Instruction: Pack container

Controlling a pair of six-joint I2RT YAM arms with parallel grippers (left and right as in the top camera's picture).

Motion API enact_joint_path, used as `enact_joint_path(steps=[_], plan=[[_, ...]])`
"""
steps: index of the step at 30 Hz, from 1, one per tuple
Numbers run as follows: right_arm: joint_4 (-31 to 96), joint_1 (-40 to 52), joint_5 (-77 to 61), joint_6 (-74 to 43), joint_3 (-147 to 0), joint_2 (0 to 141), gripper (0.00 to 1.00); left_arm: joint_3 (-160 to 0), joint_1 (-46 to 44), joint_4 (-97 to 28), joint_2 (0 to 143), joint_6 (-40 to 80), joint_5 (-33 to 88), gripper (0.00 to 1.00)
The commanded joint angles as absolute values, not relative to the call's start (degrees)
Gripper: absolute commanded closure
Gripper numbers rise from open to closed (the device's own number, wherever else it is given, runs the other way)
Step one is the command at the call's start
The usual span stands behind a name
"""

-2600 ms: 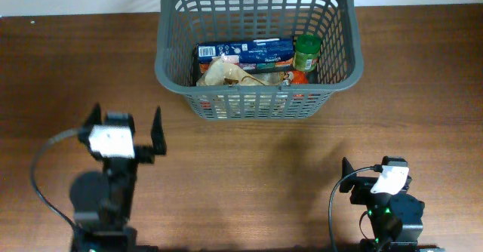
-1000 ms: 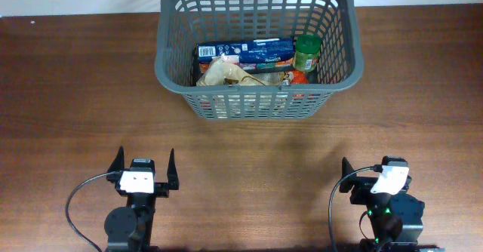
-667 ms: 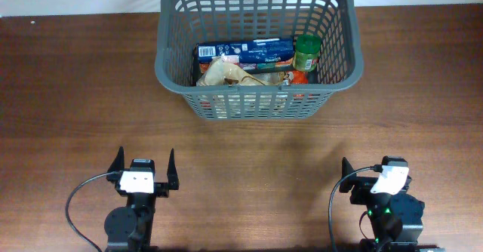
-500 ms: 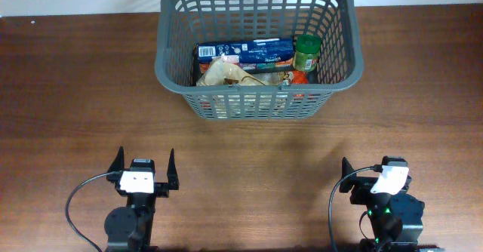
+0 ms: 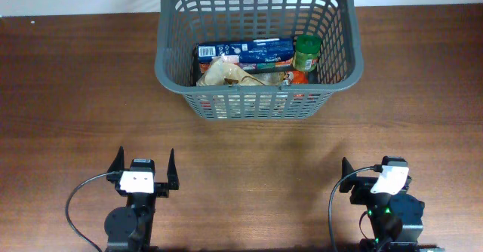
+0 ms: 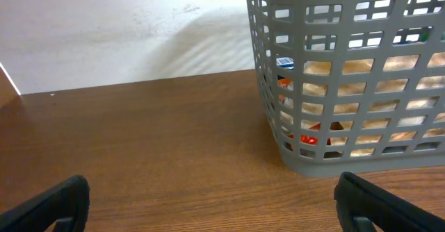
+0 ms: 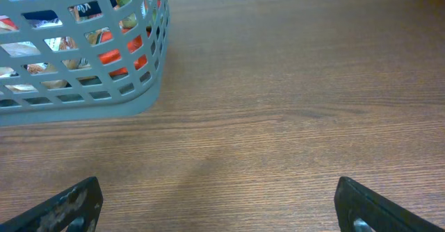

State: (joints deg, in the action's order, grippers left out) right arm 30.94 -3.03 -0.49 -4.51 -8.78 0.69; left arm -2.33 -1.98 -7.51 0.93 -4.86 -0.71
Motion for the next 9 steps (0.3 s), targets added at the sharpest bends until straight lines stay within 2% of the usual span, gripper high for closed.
enact_joint_path(steps=[1, 9], plan=[[30.81, -3.42, -0.84, -4.91, -8.36, 0.19, 0.01, -1.85, -2.20, -7.38, 0.30, -4.75, -1.30, 0.01], [30.81, -3.42, -0.84, -4.91, -8.36, 0.19, 0.01, -1.85, -2.20, -7.38, 0.30, -4.75, -1.30, 0.01]])
